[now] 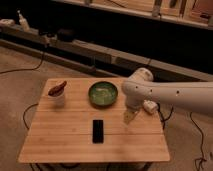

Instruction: Move the arm in a circular motion

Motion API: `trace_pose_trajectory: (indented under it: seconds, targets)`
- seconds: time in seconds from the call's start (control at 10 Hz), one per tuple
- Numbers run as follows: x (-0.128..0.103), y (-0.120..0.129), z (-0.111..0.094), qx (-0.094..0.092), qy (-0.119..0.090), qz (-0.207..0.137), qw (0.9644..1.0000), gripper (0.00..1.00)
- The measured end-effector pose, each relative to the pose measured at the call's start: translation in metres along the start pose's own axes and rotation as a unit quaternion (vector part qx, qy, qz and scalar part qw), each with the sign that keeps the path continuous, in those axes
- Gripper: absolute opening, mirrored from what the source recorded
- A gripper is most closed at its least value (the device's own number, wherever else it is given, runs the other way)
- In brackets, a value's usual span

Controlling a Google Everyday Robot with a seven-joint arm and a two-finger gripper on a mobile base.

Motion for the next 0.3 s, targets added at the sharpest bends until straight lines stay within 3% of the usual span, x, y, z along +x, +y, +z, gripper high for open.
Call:
trace_pose_trajectory:
  seconds: [0.2, 0.3]
  targets:
    - [-0.0157, 0.0117, 0.0036, 0.01, 0.001, 0.053, 0.9986, 0.8]
    - [-0.0155, 0.0117, 0.0034, 0.012, 0.002, 0.055, 0.9984, 0.8]
